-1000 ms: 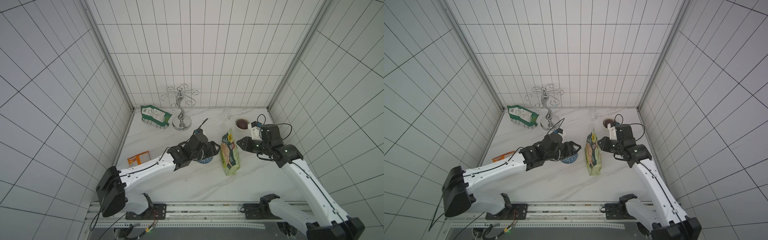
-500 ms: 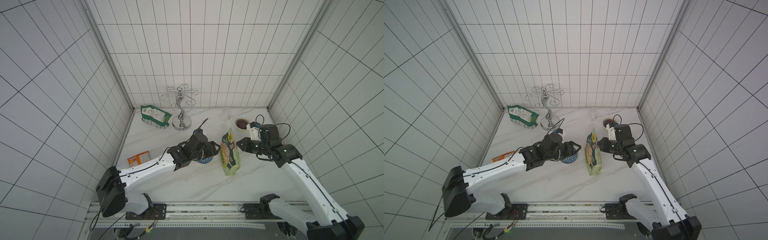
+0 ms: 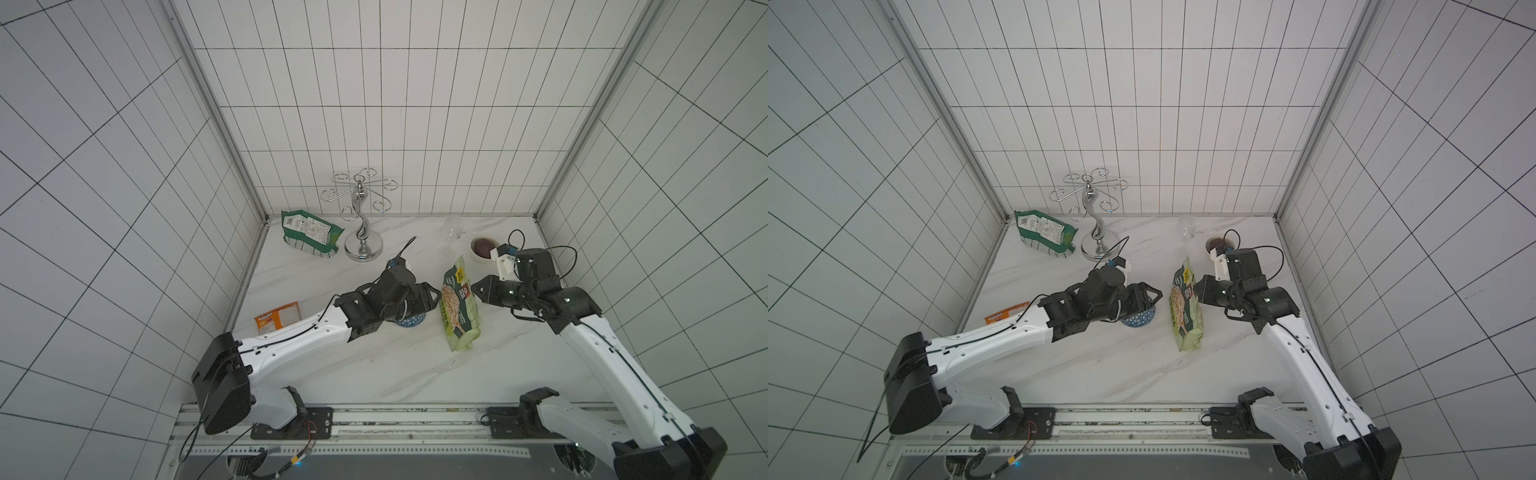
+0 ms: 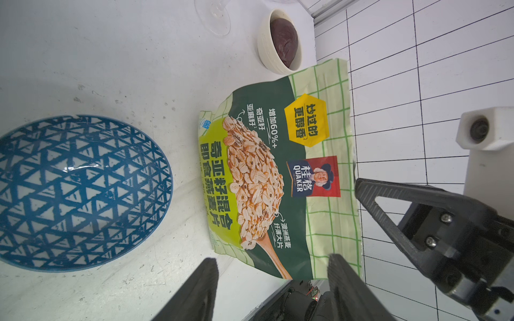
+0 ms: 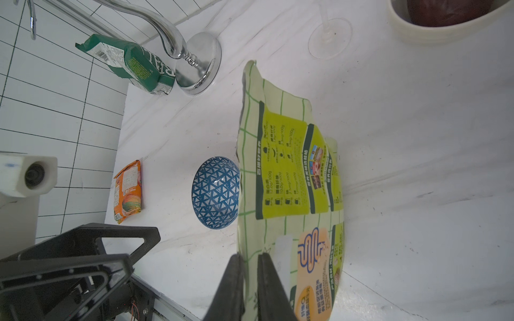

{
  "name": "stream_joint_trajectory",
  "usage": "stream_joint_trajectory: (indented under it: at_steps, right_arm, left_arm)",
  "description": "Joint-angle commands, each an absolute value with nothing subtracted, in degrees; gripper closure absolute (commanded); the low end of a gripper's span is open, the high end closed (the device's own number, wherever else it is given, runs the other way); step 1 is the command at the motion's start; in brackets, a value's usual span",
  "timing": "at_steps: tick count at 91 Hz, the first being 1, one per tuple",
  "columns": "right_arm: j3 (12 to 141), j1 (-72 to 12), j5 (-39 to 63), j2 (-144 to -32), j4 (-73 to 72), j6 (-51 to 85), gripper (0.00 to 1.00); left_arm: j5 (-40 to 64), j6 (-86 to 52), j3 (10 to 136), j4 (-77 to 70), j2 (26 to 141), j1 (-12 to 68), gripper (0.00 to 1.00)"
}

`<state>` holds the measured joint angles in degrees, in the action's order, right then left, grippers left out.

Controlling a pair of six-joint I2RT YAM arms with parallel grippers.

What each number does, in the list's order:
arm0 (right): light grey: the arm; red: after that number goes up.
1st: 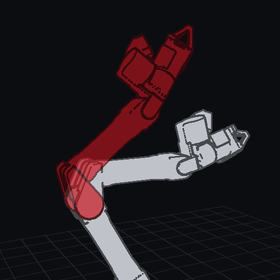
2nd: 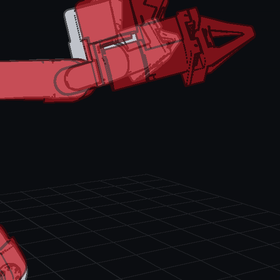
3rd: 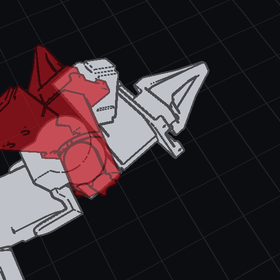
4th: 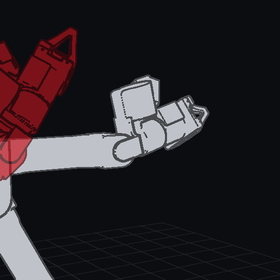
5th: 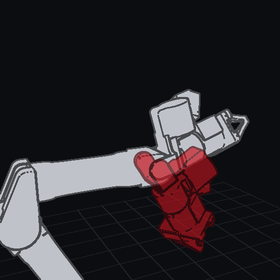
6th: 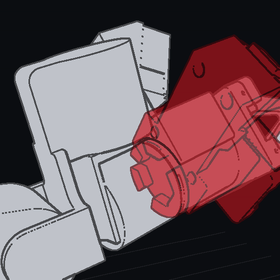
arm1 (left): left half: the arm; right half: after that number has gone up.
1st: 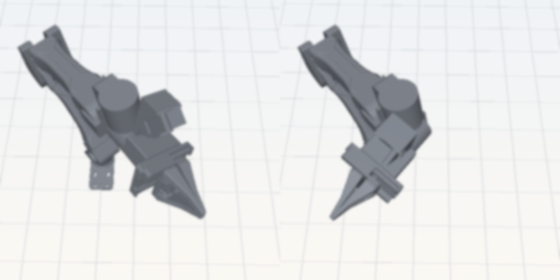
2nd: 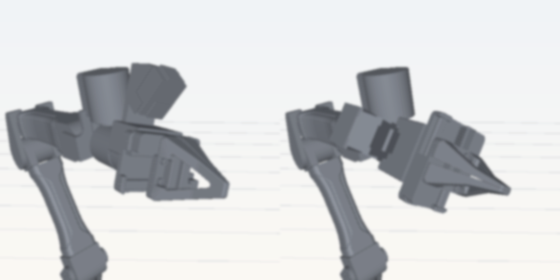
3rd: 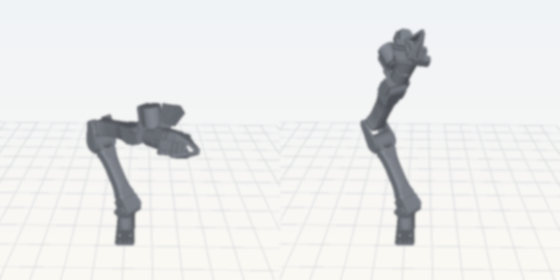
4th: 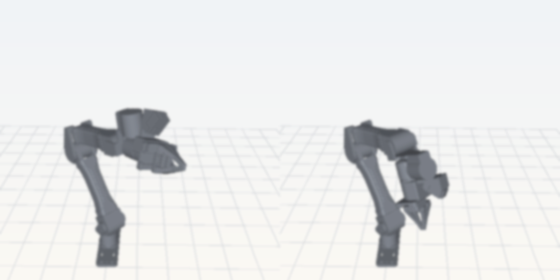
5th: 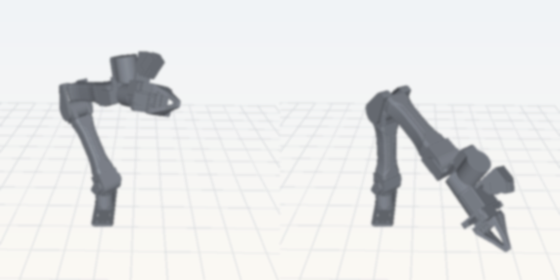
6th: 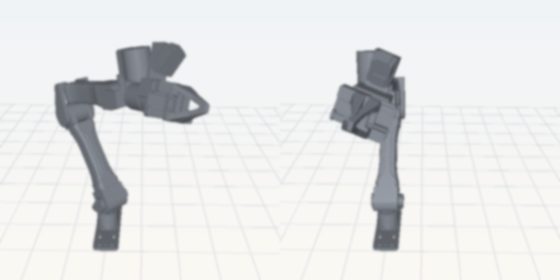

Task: Pour the oats into the breakfast bowl
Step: Open the oats bag at the center of the board.

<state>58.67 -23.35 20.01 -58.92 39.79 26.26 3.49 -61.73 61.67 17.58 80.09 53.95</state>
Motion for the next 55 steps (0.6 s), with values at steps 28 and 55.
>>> stream_joint_trajectory:
  at_steps: [28,55]
  right_arm:
    - [57.78,-24.36,16.72,-59.54,41.64,24.63,0.86]
    - [57.3,-25.59,16.94,-59.06,43.38,23.99,0.84]
  left_arm:
    - [3.71,-61.87,61.65,16.53,79.57,54.23,0.35]
    - [4.7,-61.96,63.59,15.75,80.93,54.23,0.35]
